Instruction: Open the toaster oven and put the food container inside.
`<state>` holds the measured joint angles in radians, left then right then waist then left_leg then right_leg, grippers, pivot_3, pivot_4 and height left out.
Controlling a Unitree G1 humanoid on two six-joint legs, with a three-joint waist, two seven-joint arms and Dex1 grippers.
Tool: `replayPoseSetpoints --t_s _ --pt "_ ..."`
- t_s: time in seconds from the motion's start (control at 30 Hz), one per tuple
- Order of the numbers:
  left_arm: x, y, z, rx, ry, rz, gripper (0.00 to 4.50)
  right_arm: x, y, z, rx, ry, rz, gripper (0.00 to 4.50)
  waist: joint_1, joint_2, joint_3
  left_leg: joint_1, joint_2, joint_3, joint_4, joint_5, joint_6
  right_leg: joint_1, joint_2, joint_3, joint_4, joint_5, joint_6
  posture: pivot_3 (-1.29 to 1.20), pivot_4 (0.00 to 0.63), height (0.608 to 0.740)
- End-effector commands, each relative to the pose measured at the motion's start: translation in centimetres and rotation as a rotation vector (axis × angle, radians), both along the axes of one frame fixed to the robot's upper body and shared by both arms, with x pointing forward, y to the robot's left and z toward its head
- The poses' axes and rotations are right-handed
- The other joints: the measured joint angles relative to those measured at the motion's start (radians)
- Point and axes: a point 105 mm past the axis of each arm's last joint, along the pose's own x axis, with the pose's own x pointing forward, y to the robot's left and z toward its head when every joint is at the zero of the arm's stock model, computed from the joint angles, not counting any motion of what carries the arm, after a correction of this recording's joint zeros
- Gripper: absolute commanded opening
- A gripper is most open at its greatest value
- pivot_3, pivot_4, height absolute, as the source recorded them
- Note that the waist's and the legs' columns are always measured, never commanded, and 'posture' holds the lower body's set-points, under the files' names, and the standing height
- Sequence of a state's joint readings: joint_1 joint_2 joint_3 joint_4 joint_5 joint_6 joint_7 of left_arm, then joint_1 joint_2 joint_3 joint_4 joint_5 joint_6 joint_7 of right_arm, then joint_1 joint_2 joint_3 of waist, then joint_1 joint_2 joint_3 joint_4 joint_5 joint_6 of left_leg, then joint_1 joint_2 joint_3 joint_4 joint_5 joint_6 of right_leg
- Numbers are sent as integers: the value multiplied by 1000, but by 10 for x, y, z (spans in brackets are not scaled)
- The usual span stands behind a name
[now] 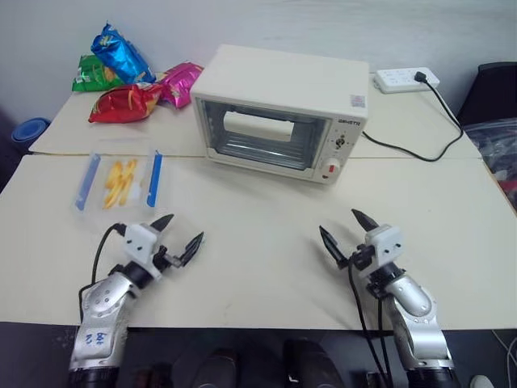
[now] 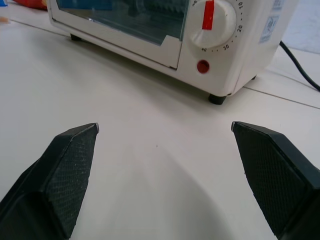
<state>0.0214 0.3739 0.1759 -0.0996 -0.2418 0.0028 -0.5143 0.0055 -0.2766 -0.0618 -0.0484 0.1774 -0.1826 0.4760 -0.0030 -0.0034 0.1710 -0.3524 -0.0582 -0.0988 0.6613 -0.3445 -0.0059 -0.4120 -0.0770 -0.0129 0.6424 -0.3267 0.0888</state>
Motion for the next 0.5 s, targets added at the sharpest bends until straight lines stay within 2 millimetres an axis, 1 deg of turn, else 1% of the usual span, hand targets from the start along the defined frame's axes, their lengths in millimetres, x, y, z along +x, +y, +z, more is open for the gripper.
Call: replayPoseSetpoints --t_s 0.03,0.1,0.13,0.17,0.23,0.33,0.43,0.5 --pt "-3 2 6 28 -21 -16 4500 -4 10 6 -3 -24 70 4452 -3 0 0 0 0 0 0 0 0 0 0 1 0 0 0 0 150 740" --pt "-7 5 20 -44 -24 -64 4500 -6 20 20 31 -31 165 4452 0 0 0 0 0 0 1 0 0 0 0 1 1 0 0 0 150 740" --pt "-12 4 32 -107 -30 -127 4500 -7 28 30 37 -41 226 4452 0 0 0 0 0 0 1 0 0 0 0 1 1 0 0 0 150 740" --pt "-17 3 48 -205 -40 -200 4500 -7 37 42 51 -36 297 4452 -1 0 0 0 0 0 1 0 0 0 0 1 2 0 0 0 150 740" --pt "-22 5 67 -234 -41 -292 4500 -4 50 60 74 -15 392 4452 -1 1 1 0 1 0 2 0 0 0 0 1 2 0 0 0 150 740" --pt "-22 11 89 -206 -25 -369 4500 15 63 88 65 16 444 4452 0 2 1 0 1 -2 2 0 -1 0 0 0 2 0 -1 0 150 740" --pt "-14 16 112 -204 -41 -405 4500 42 68 113 87 31 417 4452 1 2 1 0 1 -2 2 0 -1 0 0 0 1 0 -1 0 150 740" --pt "-11 15 125 -206 -57 -433 4500 56 70 125 98 37 401 4452 2 2 1 -1 0 -2 1 0 -1 -1 0 -1 0 0 -1 0 150 740"
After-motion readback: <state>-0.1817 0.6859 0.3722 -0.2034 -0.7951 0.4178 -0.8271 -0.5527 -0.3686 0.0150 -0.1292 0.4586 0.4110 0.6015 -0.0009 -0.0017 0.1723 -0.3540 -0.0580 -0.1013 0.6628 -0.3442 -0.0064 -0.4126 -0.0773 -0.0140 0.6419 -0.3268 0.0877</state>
